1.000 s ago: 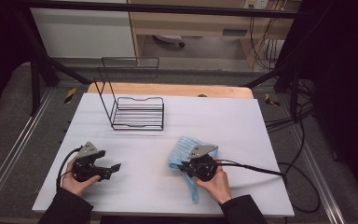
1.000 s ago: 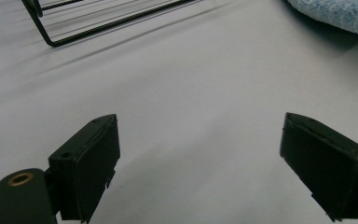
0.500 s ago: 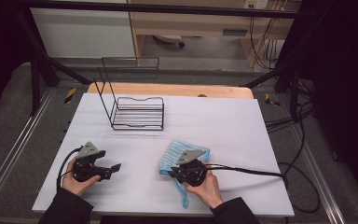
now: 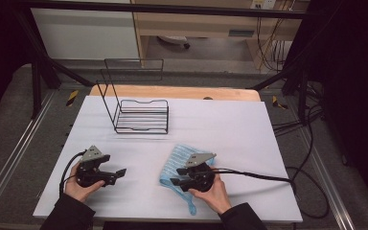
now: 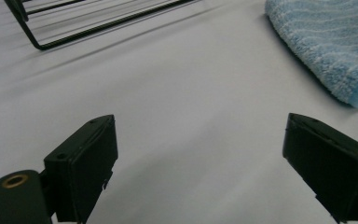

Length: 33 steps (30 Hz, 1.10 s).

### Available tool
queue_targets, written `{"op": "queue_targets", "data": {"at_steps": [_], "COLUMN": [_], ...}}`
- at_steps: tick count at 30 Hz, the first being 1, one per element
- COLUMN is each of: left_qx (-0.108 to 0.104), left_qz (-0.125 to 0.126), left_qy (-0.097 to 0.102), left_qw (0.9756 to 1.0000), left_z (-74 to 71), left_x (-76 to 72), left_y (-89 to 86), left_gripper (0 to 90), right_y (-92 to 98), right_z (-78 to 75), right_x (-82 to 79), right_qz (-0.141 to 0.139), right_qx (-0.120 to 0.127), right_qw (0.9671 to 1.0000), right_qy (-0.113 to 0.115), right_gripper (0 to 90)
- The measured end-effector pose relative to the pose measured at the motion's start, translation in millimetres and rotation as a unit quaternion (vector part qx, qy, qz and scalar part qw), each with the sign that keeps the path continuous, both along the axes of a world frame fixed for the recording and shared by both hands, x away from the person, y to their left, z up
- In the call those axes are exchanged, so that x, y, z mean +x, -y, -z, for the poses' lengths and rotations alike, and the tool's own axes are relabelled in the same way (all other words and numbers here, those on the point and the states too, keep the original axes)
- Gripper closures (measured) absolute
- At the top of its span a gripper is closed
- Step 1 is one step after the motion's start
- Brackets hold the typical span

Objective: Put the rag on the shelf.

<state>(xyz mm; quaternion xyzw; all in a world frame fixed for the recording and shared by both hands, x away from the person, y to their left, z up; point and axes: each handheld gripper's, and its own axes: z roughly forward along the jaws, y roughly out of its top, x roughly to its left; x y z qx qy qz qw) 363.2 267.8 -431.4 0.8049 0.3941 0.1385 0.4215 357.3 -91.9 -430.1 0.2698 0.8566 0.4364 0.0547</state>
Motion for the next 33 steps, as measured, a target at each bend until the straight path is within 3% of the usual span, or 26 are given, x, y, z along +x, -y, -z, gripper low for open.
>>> {"op": "queue_targets", "data": {"at_steps": [3,6,11,15,20,25,33], "left_qx": [0.0,0.004,0.013,0.019,0.021,0.029,0.045], "left_qz": [0.003,0.008,0.02,0.037,0.06,0.08,0.084], "left_qy": [-0.002,-0.005,-0.011,-0.011,-0.024,-0.048,-0.09], "left_qw": [1.0,0.9999,0.9996,0.9991,0.9977,0.9952,0.9914], "left_z": [-4.8,-10.0,-19.1,-26.6,-31.8,-23.6,1.0], "left_x": [-0.5,-0.4,0.9,3.1,7.1,12.3,18.9], "left_y": [8.5,20.4,44.6,68.4,104.0,132.4,137.6], "left_gripper": [10.2,10.4,13.7,21.3,32.0,41.3,59.4], "right_y": [17.6,40.4,76.5,92.3,95.7,93.4,89.9], "right_z": [-8.3,-15.7,-16.3,-6.8,1.0,5.0,13.6], "right_x": [3.5,7.7,12.0,15.9,26.7,35.9,46.3], "right_qz": [0.03,0.076,0.147,0.183,0.202,0.209,0.211], "right_qx": [0.01,0.014,0.001,-0.005,-0.014,-0.01,-0.022], "right_qw": [0.9994,0.9969,0.9889,0.9831,0.9793,0.9778,0.9771], "right_qy": [0.012,0.018,0.017,0.009,0.01,0.005,-0.01], "right_gripper": [48.5,46.5,46.0,45.7,46.6,46.8,53.5]}}
